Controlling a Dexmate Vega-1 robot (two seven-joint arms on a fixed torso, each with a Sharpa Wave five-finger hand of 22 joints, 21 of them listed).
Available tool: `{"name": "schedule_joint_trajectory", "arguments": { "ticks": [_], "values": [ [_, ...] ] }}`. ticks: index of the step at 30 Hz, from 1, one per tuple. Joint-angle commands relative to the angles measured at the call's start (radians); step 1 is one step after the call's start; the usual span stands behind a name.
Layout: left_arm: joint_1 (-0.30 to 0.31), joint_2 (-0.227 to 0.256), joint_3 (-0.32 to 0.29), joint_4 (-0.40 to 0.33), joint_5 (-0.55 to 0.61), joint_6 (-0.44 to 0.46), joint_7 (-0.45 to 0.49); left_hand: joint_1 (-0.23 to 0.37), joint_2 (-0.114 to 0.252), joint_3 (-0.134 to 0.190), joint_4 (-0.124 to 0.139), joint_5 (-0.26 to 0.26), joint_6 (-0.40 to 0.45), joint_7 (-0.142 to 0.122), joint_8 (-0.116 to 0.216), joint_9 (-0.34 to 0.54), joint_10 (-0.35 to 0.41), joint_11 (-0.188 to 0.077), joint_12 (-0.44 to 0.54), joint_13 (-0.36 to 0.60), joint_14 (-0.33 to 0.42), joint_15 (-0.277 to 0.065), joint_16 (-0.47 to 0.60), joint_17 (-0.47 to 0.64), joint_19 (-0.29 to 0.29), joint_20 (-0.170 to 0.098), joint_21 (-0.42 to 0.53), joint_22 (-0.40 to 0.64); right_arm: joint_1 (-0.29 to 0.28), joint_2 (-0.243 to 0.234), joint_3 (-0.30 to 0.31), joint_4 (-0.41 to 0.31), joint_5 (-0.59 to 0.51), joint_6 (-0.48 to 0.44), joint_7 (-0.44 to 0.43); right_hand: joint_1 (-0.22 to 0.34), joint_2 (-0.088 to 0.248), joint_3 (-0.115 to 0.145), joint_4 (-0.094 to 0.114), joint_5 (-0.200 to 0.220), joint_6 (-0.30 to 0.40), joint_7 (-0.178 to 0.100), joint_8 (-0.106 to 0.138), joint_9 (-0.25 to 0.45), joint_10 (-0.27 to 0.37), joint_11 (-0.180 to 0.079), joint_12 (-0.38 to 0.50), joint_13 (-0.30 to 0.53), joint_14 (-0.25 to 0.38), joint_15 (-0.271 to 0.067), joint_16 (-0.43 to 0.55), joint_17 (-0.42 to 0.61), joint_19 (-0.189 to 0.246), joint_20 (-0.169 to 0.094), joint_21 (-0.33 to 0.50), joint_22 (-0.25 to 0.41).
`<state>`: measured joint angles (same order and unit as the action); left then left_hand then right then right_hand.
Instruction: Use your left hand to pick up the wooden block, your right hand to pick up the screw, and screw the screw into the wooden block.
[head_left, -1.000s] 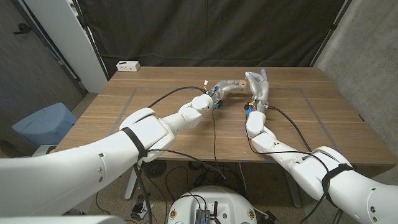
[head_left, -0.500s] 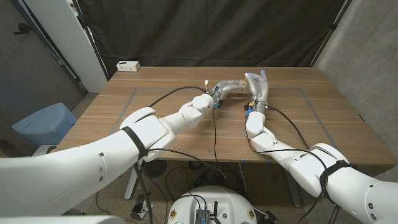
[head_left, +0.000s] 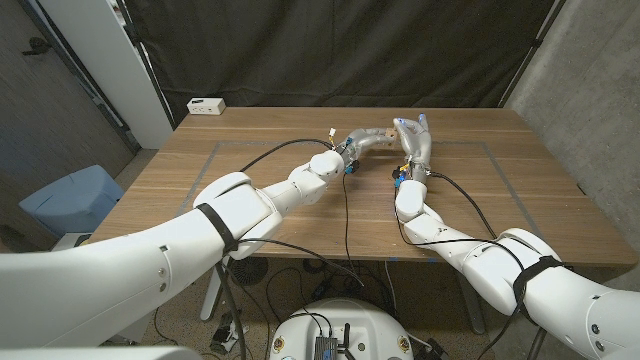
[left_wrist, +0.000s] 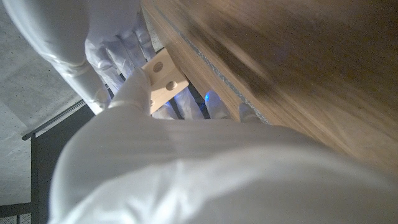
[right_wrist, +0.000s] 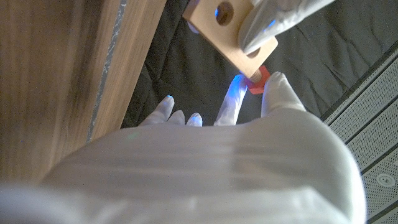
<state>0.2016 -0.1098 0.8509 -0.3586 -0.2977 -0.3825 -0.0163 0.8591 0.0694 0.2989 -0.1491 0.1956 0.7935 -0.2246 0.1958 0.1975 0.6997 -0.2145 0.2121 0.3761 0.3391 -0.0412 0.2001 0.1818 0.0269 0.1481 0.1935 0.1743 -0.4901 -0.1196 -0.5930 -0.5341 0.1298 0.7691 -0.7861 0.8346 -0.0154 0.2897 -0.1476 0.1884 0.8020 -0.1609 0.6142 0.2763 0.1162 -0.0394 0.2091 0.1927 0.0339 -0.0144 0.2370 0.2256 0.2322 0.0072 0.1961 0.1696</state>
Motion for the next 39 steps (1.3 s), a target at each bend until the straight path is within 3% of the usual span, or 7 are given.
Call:
{"name": "schedule_joint_trajectory", "arguments": {
  "ticks": [1,20,39],
  "values": [
    [0.008,0.002,-0.004,-0.001,0.003,-0.02,0.0,-0.006,0.002,0.008,0.001,0.004,0.008,0.001,0.006,0.002,-0.007,0.0,0.002,-0.001,0.002,-0.072,-0.002,0.0,-0.003,0.0,0.002,0.004,0.007,0.004,-0.008,0.015,0.006,0.004,0.004,0.001,0.007,0.005,0.001,-0.002,0.011,0.002,0.008,0.002,0.003,-0.006,0.0,0.004,0.002,-0.008,-0.002,0.003,-0.001,-0.003,0.0,0.006],
    [0.013,0.002,-0.009,0.0,0.0,-0.018,-0.001,-0.007,0.001,0.009,0.0,0.004,0.007,0.001,0.006,0.002,-0.007,0.0,0.003,-0.001,0.002,-0.074,-0.002,0.0,-0.003,0.0,0.002,0.003,-0.024,-0.016,-0.002,-0.063,-0.01,-0.031,-0.023,0.001,0.009,0.005,0.001,-0.002,0.01,0.002,0.009,0.001,0.005,-0.005,0.0,0.004,0.002,-0.007,-0.004,0.004,-0.001,-0.003,0.001,0.006],
    [0.008,0.001,-0.01,0.0,-0.004,0.001,0.0,-0.006,0.001,0.01,-0.001,0.004,0.006,0.001,0.006,0.002,-0.008,0.0,0.003,-0.001,0.002,-0.073,-0.002,0.0,-0.003,0.0,0.003,0.003,-0.004,0.009,-0.004,-0.024,-0.01,-0.021,-0.028,0.001,0.01,0.005,0.0,-0.002,0.016,0.003,0.013,0.0,0.004,-0.008,-0.001,0.004,0.002,-0.008,-0.005,0.005,-0.001,-0.003,0.001,0.006]
  ]
}}
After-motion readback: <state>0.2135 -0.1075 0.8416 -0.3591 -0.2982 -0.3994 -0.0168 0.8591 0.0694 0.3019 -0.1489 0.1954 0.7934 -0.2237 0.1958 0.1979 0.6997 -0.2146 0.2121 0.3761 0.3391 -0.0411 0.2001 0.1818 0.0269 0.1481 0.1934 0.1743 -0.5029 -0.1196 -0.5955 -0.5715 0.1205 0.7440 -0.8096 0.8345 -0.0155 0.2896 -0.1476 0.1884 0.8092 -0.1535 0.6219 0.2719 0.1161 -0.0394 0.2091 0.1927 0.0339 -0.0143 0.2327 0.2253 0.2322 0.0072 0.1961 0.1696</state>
